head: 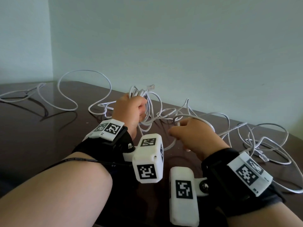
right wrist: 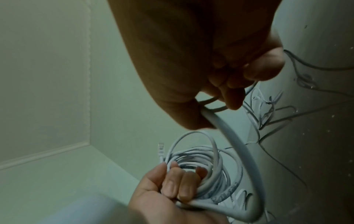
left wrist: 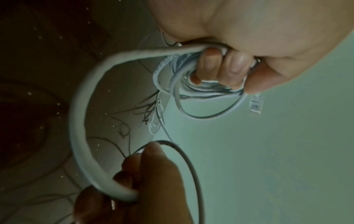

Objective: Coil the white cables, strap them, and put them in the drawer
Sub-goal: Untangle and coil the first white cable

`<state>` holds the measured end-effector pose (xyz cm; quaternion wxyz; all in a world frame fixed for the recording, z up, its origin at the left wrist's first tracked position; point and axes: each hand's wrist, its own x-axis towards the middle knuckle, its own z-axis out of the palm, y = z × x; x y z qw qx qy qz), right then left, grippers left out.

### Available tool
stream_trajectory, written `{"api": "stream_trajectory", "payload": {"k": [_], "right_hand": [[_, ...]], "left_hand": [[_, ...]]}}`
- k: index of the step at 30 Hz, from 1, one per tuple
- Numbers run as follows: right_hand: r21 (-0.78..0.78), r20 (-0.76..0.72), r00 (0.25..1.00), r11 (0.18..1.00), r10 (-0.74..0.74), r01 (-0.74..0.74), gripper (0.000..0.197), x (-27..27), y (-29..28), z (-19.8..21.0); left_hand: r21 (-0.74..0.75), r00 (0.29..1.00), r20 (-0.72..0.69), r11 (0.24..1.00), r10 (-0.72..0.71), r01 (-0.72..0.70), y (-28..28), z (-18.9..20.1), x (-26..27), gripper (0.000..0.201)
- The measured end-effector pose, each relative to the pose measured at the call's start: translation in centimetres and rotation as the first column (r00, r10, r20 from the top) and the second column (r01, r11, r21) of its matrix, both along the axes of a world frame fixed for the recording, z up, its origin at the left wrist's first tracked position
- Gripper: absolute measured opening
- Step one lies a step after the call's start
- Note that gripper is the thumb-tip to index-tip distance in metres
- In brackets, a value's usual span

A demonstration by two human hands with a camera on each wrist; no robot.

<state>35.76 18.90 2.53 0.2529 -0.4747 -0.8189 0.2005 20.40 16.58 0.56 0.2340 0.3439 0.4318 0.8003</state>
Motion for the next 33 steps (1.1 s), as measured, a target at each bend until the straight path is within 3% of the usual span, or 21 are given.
{"api": "stream_trajectory", "payload": {"k": [5,9,13,17,22,26,28,30,32,33], "right_hand": [[0.049,0.104,0.994,0.999,-0.023,0.018,0.023,0.2,-0.1,0.7],[-0.050,-0.079,0.992,0.994,0.095,-0.099,0.029,0.1,-0.7,0.6],[-0.171,-0.160,0.955,0.946,0.249,-0.275,0.033,0.0,-1.1,0.3],[-0.185,-0.045,0.961,0.943,0.274,-0.278,0.040,0.2,-0.8,0.4],[-0.168,0.069,0.972,0.963,0.226,-0.212,0.054,0.2,0.1,0.2],[-0.135,0.099,0.972,0.970,0.214,-0.200,0.049,0.2,0.2,-0.2],[-0.110,0.025,0.967,0.962,0.255,-0.251,0.039,0.1,0.2,-0.5],[-0.168,-0.284,0.922,0.933,0.262,-0.317,0.026,-0.3,0.4,-0.6],[-0.238,-0.615,0.764,0.878,0.196,-0.416,0.012,-0.4,0.6,-0.4],[-0.235,-0.690,0.705,0.869,0.166,-0.435,0.009,-0.3,0.7,-0.2]], "left_hand": [[0.014,0.997,-0.073,1.000,0.003,-0.002,0.1,-0.1,0.4,0.003],[-0.041,0.970,-0.244,0.999,0.018,-0.029,0.6,-0.7,0.0,0.006],[-0.117,0.926,-0.334,0.983,-0.174,0.142,0.4,-0.9,0.9,0.009],[-0.174,0.851,-0.410,0.944,-0.330,0.282,0.3,-1.0,1.6,0.013],[-0.148,0.805,-0.401,0.898,-0.436,0.413,0.2,-1.1,1.4,0.011],[-0.258,0.692,-0.549,0.883,-0.468,0.392,0.1,-0.9,1.1,0.021],[-0.256,0.693,-0.559,0.889,-0.456,0.378,0.3,-0.9,1.1,0.023],[-0.181,0.790,-0.464,0.916,-0.401,0.359,0.6,-1.0,1.1,0.020],[-0.080,0.902,-0.251,0.936,-0.351,0.342,0.6,-1.0,1.0,0.008],[-0.044,0.934,-0.170,0.949,-0.314,0.311,0.7,-0.9,0.8,0.009]]}}
